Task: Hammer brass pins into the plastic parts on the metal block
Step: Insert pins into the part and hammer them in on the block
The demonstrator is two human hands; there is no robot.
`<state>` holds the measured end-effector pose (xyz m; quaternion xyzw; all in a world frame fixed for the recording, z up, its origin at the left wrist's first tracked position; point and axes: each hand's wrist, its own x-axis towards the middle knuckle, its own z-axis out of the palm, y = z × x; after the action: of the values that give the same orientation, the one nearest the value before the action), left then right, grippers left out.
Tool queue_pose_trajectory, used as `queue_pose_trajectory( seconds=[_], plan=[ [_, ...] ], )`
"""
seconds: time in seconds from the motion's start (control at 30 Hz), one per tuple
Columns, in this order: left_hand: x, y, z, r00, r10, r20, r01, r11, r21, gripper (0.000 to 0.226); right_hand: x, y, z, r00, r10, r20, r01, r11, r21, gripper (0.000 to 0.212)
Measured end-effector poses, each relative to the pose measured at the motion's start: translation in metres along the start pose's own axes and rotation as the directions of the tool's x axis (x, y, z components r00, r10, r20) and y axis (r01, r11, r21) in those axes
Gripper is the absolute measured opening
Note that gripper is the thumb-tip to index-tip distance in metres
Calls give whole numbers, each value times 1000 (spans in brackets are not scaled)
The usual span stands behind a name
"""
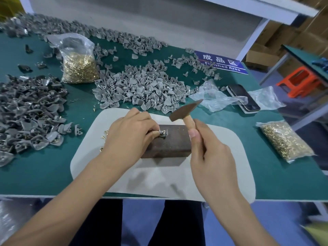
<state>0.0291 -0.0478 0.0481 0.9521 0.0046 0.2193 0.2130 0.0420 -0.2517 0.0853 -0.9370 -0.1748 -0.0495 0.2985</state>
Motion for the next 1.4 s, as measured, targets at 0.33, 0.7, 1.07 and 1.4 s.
queue_pose_trajectory(
  seconds=[0.33,0.7,1.07,1.4],
  plan=[
    [2,1,-1,1000,0,27,-1,1000,26,15,4,-2,4,996,-24,86,40,981,-192,35],
    [2,-1,1,1000,5,8,-6,1000,30,15,2,-7,6,999,-25,24,28,990,-137,43],
    [4,-7,-1,999,27,46,-26,999,-22,5,2,1,2,999,1,44,3,995,-101,40],
    [7,-6,-5,994,79,80,-82,996,27,7,6,2,-2,999,12,-39,-11,999,30,43]
  ],
)
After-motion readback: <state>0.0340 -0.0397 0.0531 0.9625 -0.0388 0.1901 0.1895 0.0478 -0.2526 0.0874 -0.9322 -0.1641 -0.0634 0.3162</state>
